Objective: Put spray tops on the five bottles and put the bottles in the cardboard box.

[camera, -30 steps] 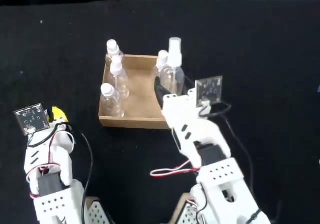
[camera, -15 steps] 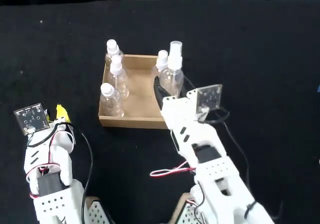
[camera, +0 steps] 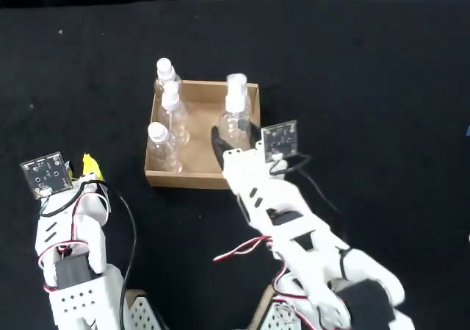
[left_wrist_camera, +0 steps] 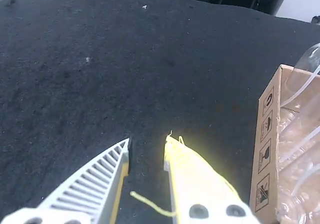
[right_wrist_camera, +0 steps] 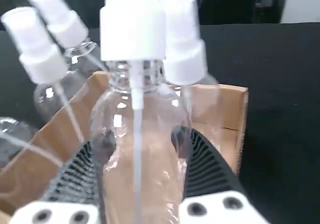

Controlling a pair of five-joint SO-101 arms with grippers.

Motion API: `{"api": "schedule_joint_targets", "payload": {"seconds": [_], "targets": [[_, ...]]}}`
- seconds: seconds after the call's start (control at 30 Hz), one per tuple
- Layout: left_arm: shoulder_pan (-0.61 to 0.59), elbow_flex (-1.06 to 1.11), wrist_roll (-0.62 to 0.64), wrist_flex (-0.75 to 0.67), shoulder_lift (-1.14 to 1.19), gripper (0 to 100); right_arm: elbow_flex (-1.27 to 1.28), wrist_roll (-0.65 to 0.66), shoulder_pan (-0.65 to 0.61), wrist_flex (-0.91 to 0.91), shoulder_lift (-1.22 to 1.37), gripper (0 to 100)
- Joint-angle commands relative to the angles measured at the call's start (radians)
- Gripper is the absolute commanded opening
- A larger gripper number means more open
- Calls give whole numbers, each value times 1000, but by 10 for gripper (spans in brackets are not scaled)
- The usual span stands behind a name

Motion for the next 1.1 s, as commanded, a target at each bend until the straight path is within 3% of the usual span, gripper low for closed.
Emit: {"api": "schedule_joint_targets", "payload": {"seconds": [0.0, 0.53, 0.77, 0.9, 1.07], "targets": [[-8, 24, 3, 5, -11, 107, -51, 3, -8, -87, 31, 11], [-8, 24, 3, 0, -11, 107, -45, 3, -8, -206, 142, 11], [-7, 24, 3, 0, -11, 107, 24, 2, -5, -279, -13, 11], [-5, 24, 3, 0, -11, 107, 58, 2, 40, -138, -211, 11], [-5, 24, 6, 0, -11, 107, -7, -6, 167, 311, -547, 11]]}}
